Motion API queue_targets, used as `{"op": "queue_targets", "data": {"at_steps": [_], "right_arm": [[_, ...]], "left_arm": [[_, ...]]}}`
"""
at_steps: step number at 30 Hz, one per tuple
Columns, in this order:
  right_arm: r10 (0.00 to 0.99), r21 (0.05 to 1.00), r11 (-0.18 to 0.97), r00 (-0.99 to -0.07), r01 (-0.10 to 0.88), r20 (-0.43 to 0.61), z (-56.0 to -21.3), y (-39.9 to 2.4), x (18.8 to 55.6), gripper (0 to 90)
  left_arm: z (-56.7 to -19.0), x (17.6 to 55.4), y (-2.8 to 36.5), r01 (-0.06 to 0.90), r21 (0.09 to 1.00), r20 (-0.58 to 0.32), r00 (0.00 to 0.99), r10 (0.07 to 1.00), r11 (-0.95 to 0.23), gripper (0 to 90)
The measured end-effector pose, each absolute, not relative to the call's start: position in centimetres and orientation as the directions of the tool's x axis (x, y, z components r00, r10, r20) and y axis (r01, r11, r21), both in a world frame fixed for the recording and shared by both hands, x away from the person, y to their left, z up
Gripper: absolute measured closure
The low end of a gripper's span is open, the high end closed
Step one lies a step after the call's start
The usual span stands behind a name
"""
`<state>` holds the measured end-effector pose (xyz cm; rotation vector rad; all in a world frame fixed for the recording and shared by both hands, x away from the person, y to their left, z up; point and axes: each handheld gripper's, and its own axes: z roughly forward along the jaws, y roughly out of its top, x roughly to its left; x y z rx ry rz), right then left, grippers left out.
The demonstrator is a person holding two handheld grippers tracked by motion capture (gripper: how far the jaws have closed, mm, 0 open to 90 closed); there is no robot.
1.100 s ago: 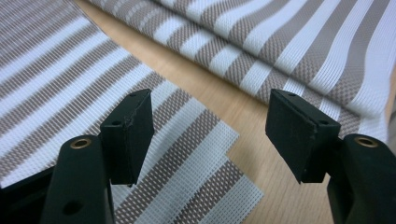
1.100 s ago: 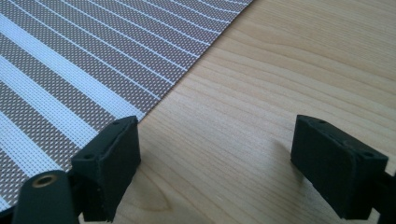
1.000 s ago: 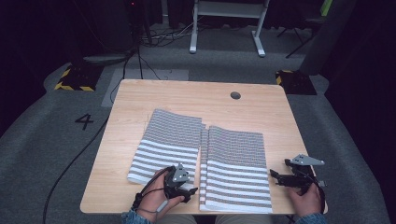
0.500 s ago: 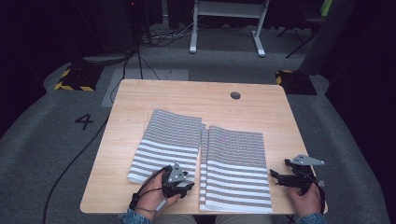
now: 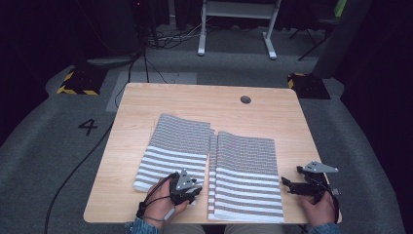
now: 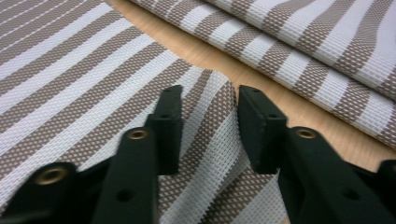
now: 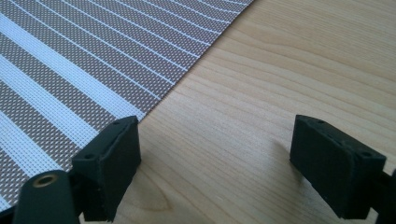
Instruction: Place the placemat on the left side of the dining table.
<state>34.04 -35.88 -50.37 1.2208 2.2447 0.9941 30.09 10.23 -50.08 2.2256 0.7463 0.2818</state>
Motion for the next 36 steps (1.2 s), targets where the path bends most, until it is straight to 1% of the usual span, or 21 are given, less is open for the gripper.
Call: {"op": "queue_targets", "data": {"at_steps": [1, 2, 3, 4, 5, 6, 7, 8, 11, 17, 21, 27, 28, 29, 32, 34, 36], "right_arm": [[0.841, 0.744, 0.367, -0.54, 0.559, -0.009, -50.4, -35.9, 34.0, 16.4], [0.841, 0.744, 0.367, -0.54, 0.559, -0.009, -50.4, -35.9, 34.0, 16.4], [0.841, 0.744, 0.367, -0.54, 0.559, -0.009, -50.4, -35.9, 34.0, 16.4], [0.841, 0.744, 0.366, -0.54, 0.559, -0.008, -50.4, -35.9, 34.0, 16.4], [0.841, 0.744, 0.367, -0.541, 0.559, -0.009, -50.4, -35.9, 34.0, 16.4], [0.841, 0.744, 0.366, -0.54, 0.559, -0.008, -50.4, -35.9, 34.0, 16.5], [0.841, 0.744, 0.367, -0.541, 0.559, -0.009, -50.4, -35.9, 34.0, 16.5], [0.841, 0.744, 0.367, -0.541, 0.559, -0.009, -50.4, -35.9, 34.0, 16.5], [0.839, 0.742, 0.375, -0.544, 0.556, -0.017, -50.4, -35.9, 34.0, 16.8], [0.839, 0.743, 0.374, -0.544, 0.555, -0.016, -50.4, -35.9, 34.0, 17.2], [0.84, 0.744, 0.37, -0.543, 0.557, -0.011, -50.4, -35.8, 33.9, 17.2], [0.84, 0.743, 0.37, -0.542, 0.558, -0.011, -50.4, -35.8, 33.9, 17.2], [0.84, 0.742, 0.371, -0.542, 0.558, -0.012, -50.4, -35.8, 33.9, 17.2], [0.84, 0.742, 0.371, -0.542, 0.558, -0.012, -50.4, -35.8, 33.9, 17.2], [0.84, 0.742, 0.371, -0.543, 0.558, -0.012, -50.4, -35.8, 33.9, 17.2], [0.84, 0.742, 0.371, -0.542, 0.558, -0.012, -50.4, -35.8, 33.9, 17.2], [0.84, 0.742, 0.37, -0.542, 0.558, -0.012, -50.4, -35.8, 33.9, 17.2]], "left_arm": [[-50.1, 30.2, 10.4, 0.433, 0.726, -0.04, 0.802, 0.596, -0.534, 69.0], [-50.1, 30.3, 10.4, 0.437, 0.729, -0.049, 0.802, 0.595, -0.528, 69.0], [-50.1, 30.4, 10.5, 0.443, 0.73, -0.06, 0.8, 0.597, -0.52, 71.2], [-50.1, 30.5, 10.6, 0.434, 0.741, -0.054, 0.8, 0.598, -0.513, 74.1], [-50.0, 30.5, 10.6, 0.441, 0.747, -0.068, 0.795, 0.602, -0.497, 77.2], [-49.9, 30.6, 10.7, 0.437, 0.751, -0.065, 0.795, 0.603, -0.496, 80.6], [-49.4, 30.6, 10.8, 0.42, 0.765, -0.04, 0.789, 0.613, -0.489, 81.3], [-49.4, 30.6, 10.8, 0.42, 0.765, -0.04, 0.789, 0.613, -0.489, 81.9], [-48.5, 30.7, 11.1, 0.414, 0.805, -0.061, 0.77, 0.636, -0.424, 82.9], [-46.7, 30.9, 12.7, 0.384, 0.867, -0.071, 0.727, 0.683, -0.319, 83.9], [-45.9, 31.2, 13.4, 0.396, 0.873, -0.101, 0.719, 0.687, -0.286, 83.3], [-46.1, 31.7, 13.5, 0.427, 0.868, -0.156, 0.72, 0.676, -0.255, 82.7], [-46.1, 31.7, 13.5, 0.427, 0.868, -0.156, 0.72, 0.676, -0.255, 82.8], [-46.1, 31.8, 13.8, 0.416, 0.87, -0.126, 0.706, 0.697, -0.264, 83.6], [-46.0, 31.8, 14.1, 0.404, 0.878, -0.111, 0.694, 0.711, -0.257, 84.8], [-45.6, 31.7, 14.4, 0.371, 0.896, -0.085, 0.683, 0.726, -0.244, 85.2], [-45.1, 31.6, 14.7, 0.352, 0.907, -0.078, 0.676, 0.733, -0.229, 85.3]]}}
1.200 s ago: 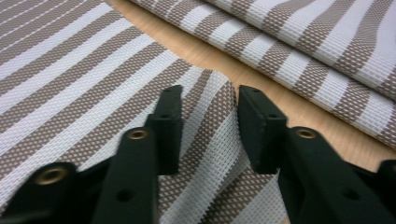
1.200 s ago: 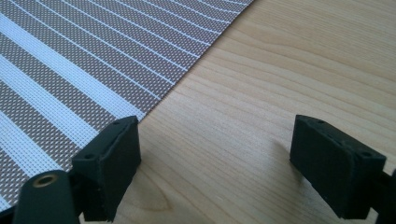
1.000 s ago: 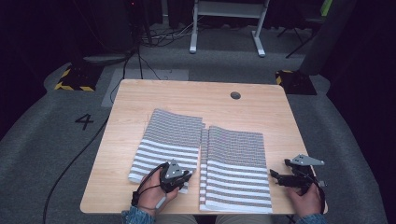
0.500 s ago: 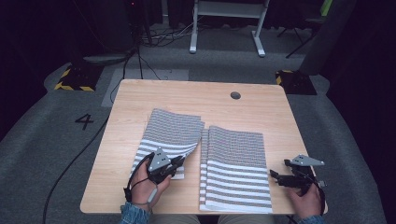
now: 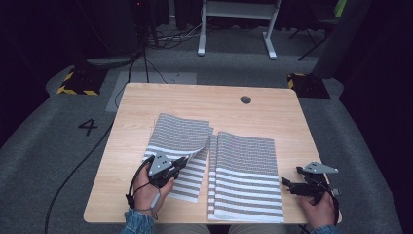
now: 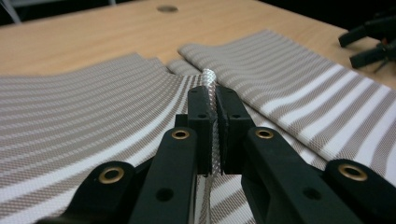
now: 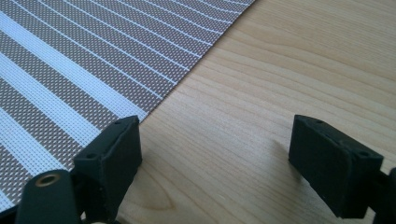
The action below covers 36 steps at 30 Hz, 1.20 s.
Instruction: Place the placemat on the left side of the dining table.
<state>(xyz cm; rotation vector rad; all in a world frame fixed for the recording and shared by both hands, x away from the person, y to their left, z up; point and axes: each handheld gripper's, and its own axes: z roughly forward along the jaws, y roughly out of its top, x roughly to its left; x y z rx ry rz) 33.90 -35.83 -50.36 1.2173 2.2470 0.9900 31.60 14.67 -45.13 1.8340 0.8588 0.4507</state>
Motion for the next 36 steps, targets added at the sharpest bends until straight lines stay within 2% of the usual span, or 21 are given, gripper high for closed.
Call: {"op": "queue_targets", "data": {"at_steps": [6, 11, 16, 17, 26, 32, 33, 34, 35, 36], "right_arm": [[0.841, 0.742, 0.37, -0.542, 0.559, -0.012, -50.4, -35.8, 33.9, 17.2], [0.841, 0.742, 0.37, -0.542, 0.559, -0.012, -50.4, -35.8, 33.9, 17.2], [0.841, 0.743, 0.369, -0.542, 0.558, -0.011, -50.4, -35.8, 33.9, 17.2], [0.84, 0.743, 0.37, -0.542, 0.558, -0.012, -50.4, -35.8, 33.9, 17.2], [0.84, 0.742, 0.371, -0.542, 0.558, -0.012, -50.4, -35.8, 33.9, 17.2], [0.84, 0.744, 0.369, -0.542, 0.558, -0.01, -50.4, -35.8, 33.9, 17.3], [0.84, 0.744, 0.368, -0.542, 0.558, -0.01, -50.4, -35.8, 33.9, 17.2], [0.84, 0.744, 0.369, -0.542, 0.558, -0.01, -50.4, -35.8, 33.9, 17.2], [0.84, 0.744, 0.368, -0.542, 0.558, -0.009, -50.4, -35.8, 33.9, 17.3], [0.84, 0.744, 0.369, -0.542, 0.557, -0.01, -50.4, -35.8, 33.9, 17.2]], "left_arm": [[-43.6, 31.6, 17.8, 0.287, 0.946, -0.06, 0.609, 0.791, -0.149, 85.5], [-42.8, 31.1, 21.3, 0.254, 0.966, -0.095, 0.507, 0.857, -0.043, 85.5], [-42.5, 30.6, 23.2, 0.233, 0.972, -0.102, 0.446, 0.889, -0.006, 85.4], [-42.4, 30.2, 24.2, 0.22, 0.975, -0.107, 0.406, 0.908, 0.017, 85.4], [-43.1, 28.9, 28.1, 0.244, 0.969, -0.11, 0.265, 0.958, 0.043, 85.1], [-43.9, 28.0, 30.3, 0.297, 0.953, -0.097, 0.12, 0.988, 0.058, 83.5], [-43.8, 27.6, 30.8, 0.298, 0.953, -0.086, 0.067, 0.994, 0.063, 77.3], [-43.8, 27.6, 30.8, 0.298, 0.953, -0.086, 0.067, 0.994, 0.063, 71.3], [-43.5, 27.5, 31.0, 0.293, 0.955, -0.063, 0.021, 0.998, 0.054, 60.8], [-43.5, 27.5, 31.0, 0.293, 0.955, -0.063, 0.021, 0.998, 0.054, 53.3]]}}
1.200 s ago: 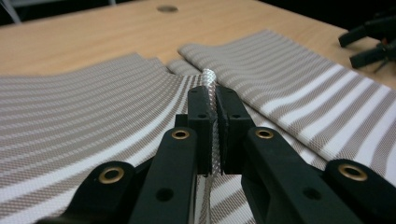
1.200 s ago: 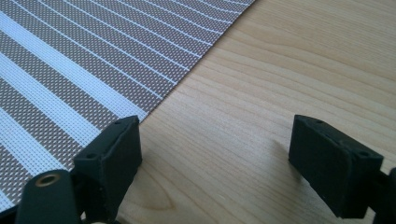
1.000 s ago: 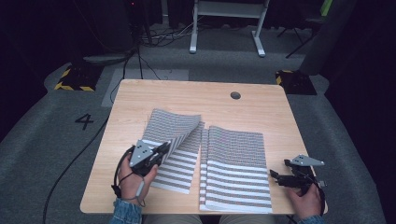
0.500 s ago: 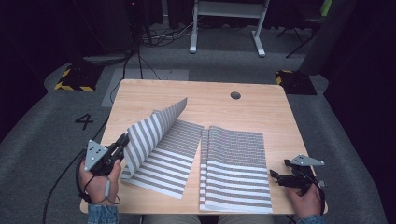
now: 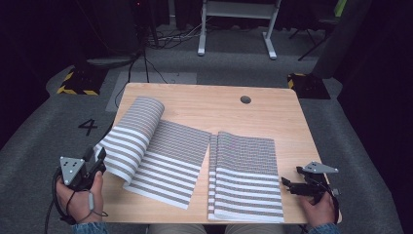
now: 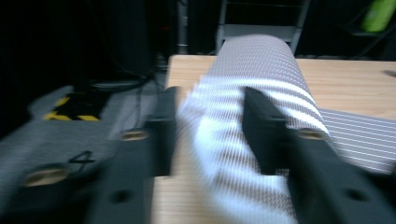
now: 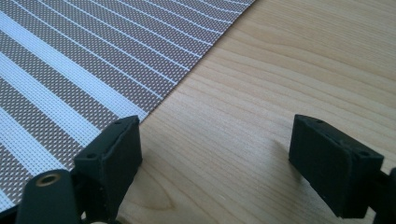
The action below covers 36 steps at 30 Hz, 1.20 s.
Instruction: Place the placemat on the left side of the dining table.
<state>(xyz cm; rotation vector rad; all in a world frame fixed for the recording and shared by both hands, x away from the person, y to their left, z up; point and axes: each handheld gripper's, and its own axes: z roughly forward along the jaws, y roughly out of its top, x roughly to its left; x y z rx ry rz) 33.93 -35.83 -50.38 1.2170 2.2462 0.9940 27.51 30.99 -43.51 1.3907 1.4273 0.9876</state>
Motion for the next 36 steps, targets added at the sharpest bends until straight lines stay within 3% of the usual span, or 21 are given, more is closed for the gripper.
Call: {"op": "queue_targets", "data": {"at_steps": [2, 5, 11, 21, 26, 29, 36], "right_arm": [[0.84, 0.744, 0.369, -0.542, 0.558, -0.01, -50.4, -35.8, 33.9, 17.3], [0.84, 0.744, 0.368, -0.542, 0.558, -0.009, -50.4, -35.8, 33.9, 17.2], [0.839, 0.744, 0.37, -0.543, 0.557, -0.011, -50.4, -35.9, 33.9, 17.2], [0.84, 0.743, 0.37, -0.543, 0.557, -0.011, -50.4, -35.9, 33.9, 17.2], [0.84, 0.744, 0.368, -0.543, 0.558, -0.009, -50.4, -35.8, 33.9, 17.1], [0.839, 0.742, 0.366, -0.544, 0.561, -0.003, -50.4, -35.7, 33.9, 16.6], [0.832, 0.743, 0.374, -0.555, 0.555, -0.004, -50.4, -35.7, 33.9, 16.6]], "left_arm": [[-43.4, 27.7, 30.7, 0.291, 0.956, -0.055, 0.029, 0.998, 0.044, 42.9], [-43.3, 28.3, 29.1, 0.326, 0.944, -0.09, 0.115, 0.989, 0.048, 38.1], [-44.7, 30.1, 23.6, 0.453, 0.891, -0.122, 0.316, 0.941, -0.037, 35.1], [-48.2, 30.8, 17.9, 0.577, 0.784, -0.105, 0.486, 0.868, -0.228, 30.9], [-49.1, 30.5, 16.4, 0.611, 0.728, -0.075, 0.522, 0.85, -0.312, 27.8], [-49.6, 30.4, 15.4, 0.633, 0.672, -0.005, 0.522, 0.853, -0.384, 24.8], [-50.0, 30.5, 15.5, 0.637, 0.684, -0.038, 0.518, 0.855, -0.356, 23.1]]}}
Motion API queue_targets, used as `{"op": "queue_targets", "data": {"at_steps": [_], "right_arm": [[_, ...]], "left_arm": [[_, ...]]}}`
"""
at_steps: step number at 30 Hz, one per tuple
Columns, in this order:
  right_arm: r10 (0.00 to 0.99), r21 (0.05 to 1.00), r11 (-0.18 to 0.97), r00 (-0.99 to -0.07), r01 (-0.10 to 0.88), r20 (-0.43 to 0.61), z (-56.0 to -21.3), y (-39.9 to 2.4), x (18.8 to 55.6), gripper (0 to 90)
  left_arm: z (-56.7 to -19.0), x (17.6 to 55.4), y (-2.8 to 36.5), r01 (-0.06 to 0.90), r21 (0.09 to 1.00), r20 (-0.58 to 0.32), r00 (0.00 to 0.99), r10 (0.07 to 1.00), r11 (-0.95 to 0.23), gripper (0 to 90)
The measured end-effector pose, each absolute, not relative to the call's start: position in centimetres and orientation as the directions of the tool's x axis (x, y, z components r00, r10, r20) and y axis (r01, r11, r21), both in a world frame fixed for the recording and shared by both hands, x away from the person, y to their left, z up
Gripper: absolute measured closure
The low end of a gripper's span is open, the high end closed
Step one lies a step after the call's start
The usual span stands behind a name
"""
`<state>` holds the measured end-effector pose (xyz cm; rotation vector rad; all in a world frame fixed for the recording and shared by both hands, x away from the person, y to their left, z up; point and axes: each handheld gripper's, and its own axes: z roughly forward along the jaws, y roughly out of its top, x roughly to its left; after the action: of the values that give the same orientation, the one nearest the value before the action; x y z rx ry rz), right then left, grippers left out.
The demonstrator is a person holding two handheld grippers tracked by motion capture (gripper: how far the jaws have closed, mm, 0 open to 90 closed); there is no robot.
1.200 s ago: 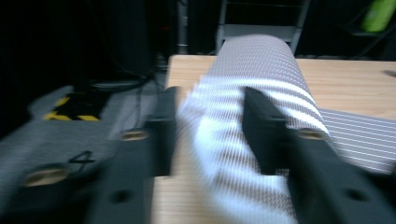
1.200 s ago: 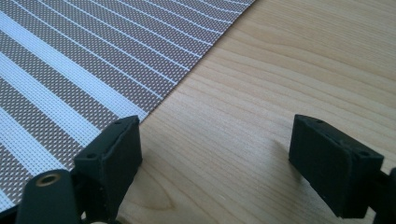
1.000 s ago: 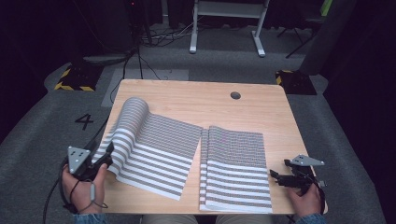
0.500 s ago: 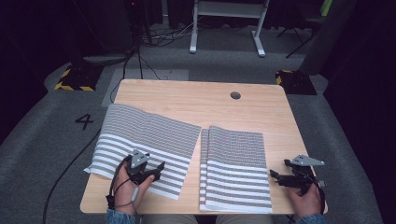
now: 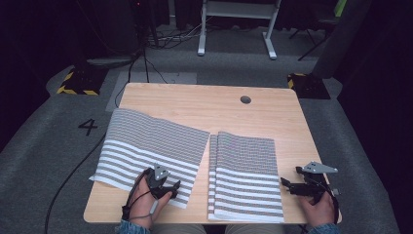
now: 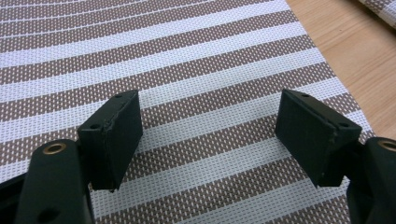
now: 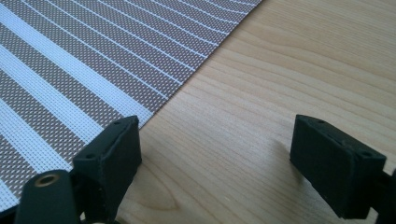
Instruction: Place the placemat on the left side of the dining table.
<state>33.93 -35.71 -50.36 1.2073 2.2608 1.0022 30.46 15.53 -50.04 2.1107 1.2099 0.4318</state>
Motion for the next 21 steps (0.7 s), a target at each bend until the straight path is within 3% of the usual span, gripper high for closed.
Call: {"op": "queue_targets", "data": {"at_steps": [9, 11, 17, 21], "right_arm": [[0.833, 0.741, 0.38, -0.553, 0.554, -0.013, -50.4, -35.6, 34.0, 16.2], [0.833, 0.741, 0.378, -0.553, 0.555, -0.012, -50.4, -35.6, 34.0, 16.2], [0.833, 0.741, 0.379, -0.553, 0.555, -0.012, -50.4, -35.6, 34.0, 16.2], [0.833, 0.741, 0.378, -0.553, 0.555, -0.011, -50.4, -35.6, 34.0, 16.2]], "left_arm": [[-49.7, 31.4, 15.2, 0.659, 0.662, -0.036, 0.504, 0.863, -0.357, 27.2], [-49.5, 31.8, 15.3, 0.661, 0.664, -0.038, 0.498, 0.866, -0.35, 37.0], [-49.3, 32.6, 15.5, 0.665, 0.653, -0.031, 0.503, 0.864, -0.363, 47.3], [-49.1, 33.4, 15.7, 0.662, 0.652, -0.019, 0.503, 0.864, -0.371, 60.7]]}}
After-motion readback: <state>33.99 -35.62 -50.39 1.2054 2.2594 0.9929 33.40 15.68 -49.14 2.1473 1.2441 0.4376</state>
